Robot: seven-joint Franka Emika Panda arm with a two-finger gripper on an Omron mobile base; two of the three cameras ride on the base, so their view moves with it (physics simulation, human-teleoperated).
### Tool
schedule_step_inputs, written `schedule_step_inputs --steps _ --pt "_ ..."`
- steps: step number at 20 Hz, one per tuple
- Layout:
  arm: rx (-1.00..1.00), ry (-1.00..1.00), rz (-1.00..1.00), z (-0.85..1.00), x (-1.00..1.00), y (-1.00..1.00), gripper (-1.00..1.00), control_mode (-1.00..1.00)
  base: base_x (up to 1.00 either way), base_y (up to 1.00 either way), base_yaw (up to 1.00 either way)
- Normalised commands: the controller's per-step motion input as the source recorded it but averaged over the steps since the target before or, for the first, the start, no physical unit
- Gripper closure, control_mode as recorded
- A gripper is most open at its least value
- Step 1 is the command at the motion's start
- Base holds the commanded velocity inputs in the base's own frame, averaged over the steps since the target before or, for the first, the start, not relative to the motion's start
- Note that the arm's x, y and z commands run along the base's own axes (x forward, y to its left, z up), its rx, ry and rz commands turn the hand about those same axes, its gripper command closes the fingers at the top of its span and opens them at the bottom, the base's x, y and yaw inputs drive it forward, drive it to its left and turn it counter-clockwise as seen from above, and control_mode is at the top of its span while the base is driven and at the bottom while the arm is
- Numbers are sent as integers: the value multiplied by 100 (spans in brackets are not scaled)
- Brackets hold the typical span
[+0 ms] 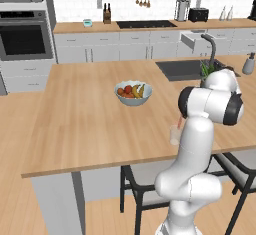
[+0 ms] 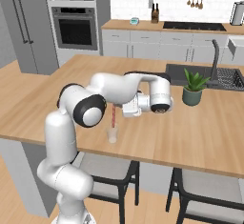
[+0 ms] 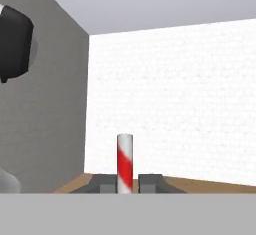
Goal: Take a straw from the drawer in front and place it inside the glass cup on the dining counter.
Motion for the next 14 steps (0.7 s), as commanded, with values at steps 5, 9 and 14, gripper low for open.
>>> schedule_step_inputs --steps 5,9,14 --pt "-1 9 0 -20 9 11 100 -100 0 0 0" --pt "0 5 0 -22 27 9 100 -100 0 0 0" --pt "0 2 0 -22 28 0 100 -100 0 0 0"
